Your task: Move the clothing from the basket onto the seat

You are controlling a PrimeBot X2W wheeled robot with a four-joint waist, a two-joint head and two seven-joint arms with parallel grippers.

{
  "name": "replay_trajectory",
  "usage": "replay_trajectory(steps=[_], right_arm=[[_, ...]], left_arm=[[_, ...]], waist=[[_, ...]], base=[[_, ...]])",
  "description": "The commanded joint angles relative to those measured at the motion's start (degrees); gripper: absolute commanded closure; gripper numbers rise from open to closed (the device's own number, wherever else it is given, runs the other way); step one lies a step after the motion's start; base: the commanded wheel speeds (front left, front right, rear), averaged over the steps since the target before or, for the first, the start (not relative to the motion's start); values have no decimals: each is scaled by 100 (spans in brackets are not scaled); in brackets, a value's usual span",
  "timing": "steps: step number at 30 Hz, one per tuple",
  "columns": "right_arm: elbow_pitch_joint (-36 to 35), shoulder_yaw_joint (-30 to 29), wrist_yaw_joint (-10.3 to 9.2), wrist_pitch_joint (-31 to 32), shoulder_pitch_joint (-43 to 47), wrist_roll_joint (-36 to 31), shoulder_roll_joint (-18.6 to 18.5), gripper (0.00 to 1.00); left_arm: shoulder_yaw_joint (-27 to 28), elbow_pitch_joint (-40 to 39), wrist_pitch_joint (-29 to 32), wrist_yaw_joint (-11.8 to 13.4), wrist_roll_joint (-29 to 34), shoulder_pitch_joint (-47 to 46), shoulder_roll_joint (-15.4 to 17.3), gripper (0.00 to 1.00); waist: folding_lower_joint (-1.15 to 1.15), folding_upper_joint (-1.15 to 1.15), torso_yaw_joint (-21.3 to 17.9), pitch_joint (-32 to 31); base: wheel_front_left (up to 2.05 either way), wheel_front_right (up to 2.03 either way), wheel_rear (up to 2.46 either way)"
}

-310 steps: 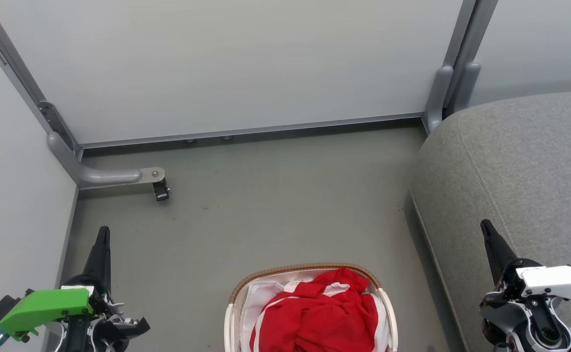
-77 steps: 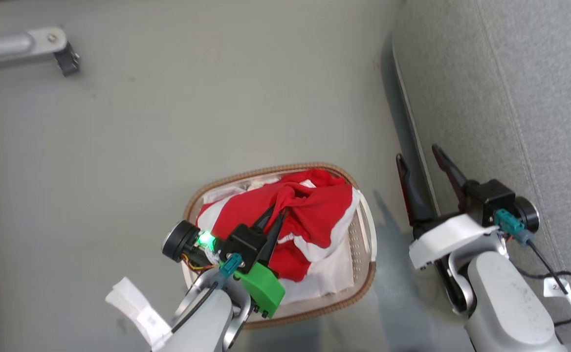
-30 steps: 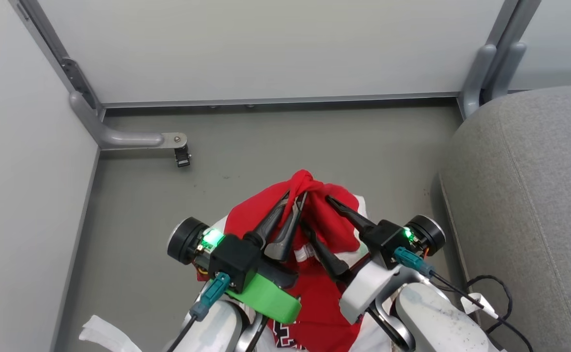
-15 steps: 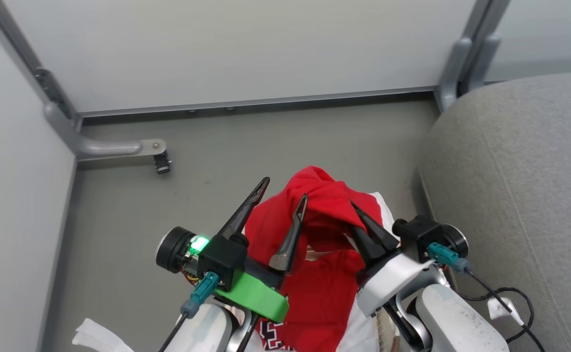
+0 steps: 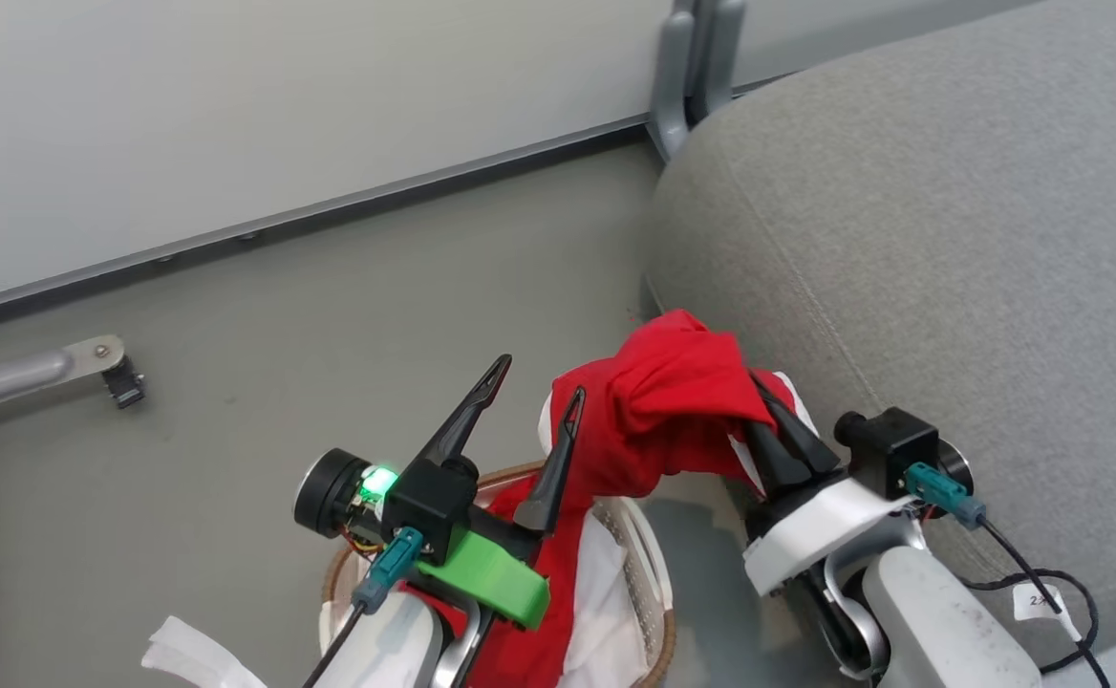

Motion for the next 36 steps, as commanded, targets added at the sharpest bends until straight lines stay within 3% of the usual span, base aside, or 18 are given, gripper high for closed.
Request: replay_trajectory(steps=[1,10,23,31,32,33,34,36], right_arm=[[-4,-93,-6,-13,-80,62,-55,100],[250,-730,-6,-13,-1037,-231,-640,100],[1545,-1991,-7,-12,-2942,-990,-1514,100],[2736,-3086,-7,-8,-3534,-1891,-1505,100],[2804,-3188,-7,-8,-3518,-1998,-1462,92],[2885,-3301,-7,-7,-3463,-2110,-1413,62],[2938,-3387,-7,-7,-3405,-2182,-1366,0],[2982,-3611,-7,-8,-3305,-2327,-1289,0]], left_arm=[[41,46,-3,-29,58,-98,28,0],[-18,253,-3,-123,212,-302,31,0],[-47,474,-3,-179,509,-734,160,0],[-37,481,-3,-186,495,-978,202,0],[-26,486,-3,-186,488,-980,201,0],[-21,494,-3,-187,483,-982,203,0],[-18,502,-3,-187,479,-980,207,0],[6,508,-3,-187,473,-966,219,0]], waist=[[0,48,-710,322],[0,48,-919,805],[0,48,-389,1842],[0,48,-30,2310],[0,48,-10,2326],[0,48,9,2339],[0,48,21,2342],[0,48,42,2331]], base=[[0,0,0],[0,0,0],[0,0,0],[0,0,0],[0,0,0],[0,0,0],[0,0,0],[0,0,0]])
